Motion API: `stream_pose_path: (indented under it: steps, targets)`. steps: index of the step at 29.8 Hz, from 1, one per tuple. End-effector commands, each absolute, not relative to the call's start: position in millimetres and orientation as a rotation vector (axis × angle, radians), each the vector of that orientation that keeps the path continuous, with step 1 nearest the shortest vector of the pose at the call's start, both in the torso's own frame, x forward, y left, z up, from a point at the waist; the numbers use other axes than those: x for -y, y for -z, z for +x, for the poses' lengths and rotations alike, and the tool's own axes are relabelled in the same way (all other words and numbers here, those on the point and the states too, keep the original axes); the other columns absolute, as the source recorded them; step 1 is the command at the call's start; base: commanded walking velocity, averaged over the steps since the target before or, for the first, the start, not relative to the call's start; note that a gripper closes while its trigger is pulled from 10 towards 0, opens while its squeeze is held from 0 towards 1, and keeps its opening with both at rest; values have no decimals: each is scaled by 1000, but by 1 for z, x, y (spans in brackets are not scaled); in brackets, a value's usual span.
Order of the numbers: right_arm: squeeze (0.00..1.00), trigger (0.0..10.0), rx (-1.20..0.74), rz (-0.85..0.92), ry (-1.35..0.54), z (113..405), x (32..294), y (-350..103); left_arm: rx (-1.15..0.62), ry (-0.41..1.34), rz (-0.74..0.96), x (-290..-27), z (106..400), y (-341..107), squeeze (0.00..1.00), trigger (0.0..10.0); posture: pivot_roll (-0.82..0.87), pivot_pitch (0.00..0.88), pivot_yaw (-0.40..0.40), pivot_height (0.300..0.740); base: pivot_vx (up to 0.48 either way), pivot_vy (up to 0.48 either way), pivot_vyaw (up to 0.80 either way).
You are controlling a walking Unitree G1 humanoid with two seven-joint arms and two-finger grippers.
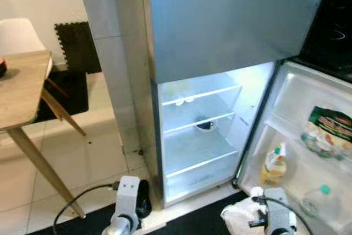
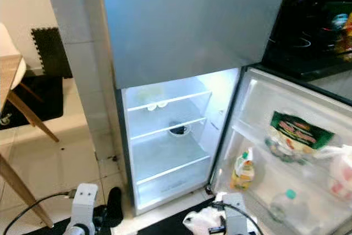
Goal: Restocking fridge
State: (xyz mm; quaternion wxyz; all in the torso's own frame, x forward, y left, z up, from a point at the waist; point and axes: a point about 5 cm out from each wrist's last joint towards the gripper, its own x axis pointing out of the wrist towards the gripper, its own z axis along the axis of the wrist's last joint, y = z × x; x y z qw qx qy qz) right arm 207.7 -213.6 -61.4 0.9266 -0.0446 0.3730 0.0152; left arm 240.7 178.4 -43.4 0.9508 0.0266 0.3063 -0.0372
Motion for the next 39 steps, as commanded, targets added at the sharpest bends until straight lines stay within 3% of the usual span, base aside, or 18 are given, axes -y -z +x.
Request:
stream_pose_path:
  steps: [1,8,27,39]
  targets:
    - [0,10000,-745,-113,-39,212,217,58,-624,87,70,-179,242,43,0,10000,-42,0,2,740,345,0,800]
    - [0,10000,-749,-114,-28,211,221,57,-628,88,66,-176,240,44,0,10000,-42,1,-1,740,349,0,800]
    - [0,10000,-764,-99,36,204,229,60,-620,104,52,-175,242,43,0,10000,-54,14,4,740,334,0,0]
    - [0,10000,-774,-95,56,198,232,62,-615,135,58,-171,242,42,0,10000,-57,24,6,740,0,0,0]
